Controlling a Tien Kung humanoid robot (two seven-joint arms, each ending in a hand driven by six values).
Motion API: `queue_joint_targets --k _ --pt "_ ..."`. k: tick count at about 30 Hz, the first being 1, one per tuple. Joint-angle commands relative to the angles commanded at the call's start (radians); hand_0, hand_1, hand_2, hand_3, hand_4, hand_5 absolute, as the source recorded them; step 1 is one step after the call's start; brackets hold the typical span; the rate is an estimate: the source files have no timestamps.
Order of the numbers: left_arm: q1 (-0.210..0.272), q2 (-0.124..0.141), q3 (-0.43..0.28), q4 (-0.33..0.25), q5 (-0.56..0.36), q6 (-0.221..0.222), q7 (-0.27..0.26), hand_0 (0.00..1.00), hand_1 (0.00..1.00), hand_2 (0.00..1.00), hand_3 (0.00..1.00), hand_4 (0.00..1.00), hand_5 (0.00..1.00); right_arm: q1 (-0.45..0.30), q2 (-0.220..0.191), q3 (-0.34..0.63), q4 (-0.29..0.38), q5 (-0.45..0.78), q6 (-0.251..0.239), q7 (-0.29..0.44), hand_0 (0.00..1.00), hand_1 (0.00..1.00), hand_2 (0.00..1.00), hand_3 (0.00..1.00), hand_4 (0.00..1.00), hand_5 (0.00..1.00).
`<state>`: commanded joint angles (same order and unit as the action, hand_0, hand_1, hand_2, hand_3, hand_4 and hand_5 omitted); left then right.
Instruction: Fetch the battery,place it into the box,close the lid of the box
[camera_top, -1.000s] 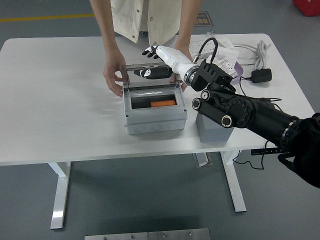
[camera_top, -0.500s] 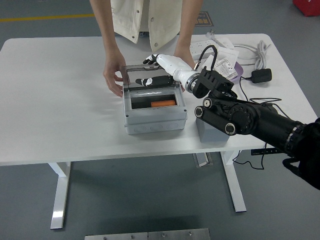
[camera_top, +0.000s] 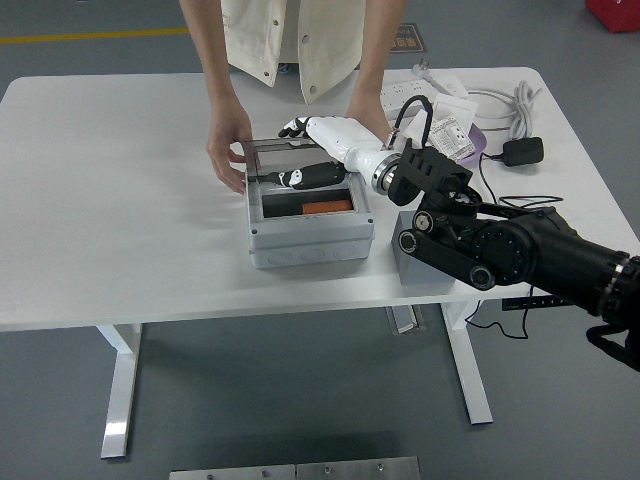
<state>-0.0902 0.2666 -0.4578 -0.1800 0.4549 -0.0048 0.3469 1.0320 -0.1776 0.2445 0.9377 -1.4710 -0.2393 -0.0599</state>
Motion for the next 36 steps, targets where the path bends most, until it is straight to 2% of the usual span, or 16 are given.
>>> queue_joint_targets --k 11,23,31,36 --pt "0.003 0.000 -0.004 0.000 0.004 0.002 -0.001 0.573 0.587 0.504 0.555 0.523 0.002 -0.010 -0.023 -0.002 0.048 -0.042 -0.001 -0.019 0.868 0.796 0.810 0.805 0.905 0.722" --pt "0.008 -0.004 0.000 0.000 -0.003 0.004 -0.003 0.573 0.587 0.504 0.555 0.523 0.002 -0.052 -0.074 0.023 0.181 -0.144 0.110 -0.114 0.868 0.796 0.808 0.808 0.903 0.724" --pt "0.012 -0.004 -0.005 0.000 0.000 0.004 -0.002 0.573 0.587 0.504 0.555 0.523 0.002 -0.070 -0.096 0.030 0.255 -0.174 0.165 -0.151 0.864 0.799 0.812 0.817 0.897 0.718" --pt "0.012 -0.005 -0.011 0.000 0.006 0.003 -0.001 0.573 0.587 0.504 0.555 0.523 0.002 -0.077 -0.106 0.050 0.276 -0.182 0.185 -0.160 0.861 0.799 0.813 0.821 0.896 0.719"
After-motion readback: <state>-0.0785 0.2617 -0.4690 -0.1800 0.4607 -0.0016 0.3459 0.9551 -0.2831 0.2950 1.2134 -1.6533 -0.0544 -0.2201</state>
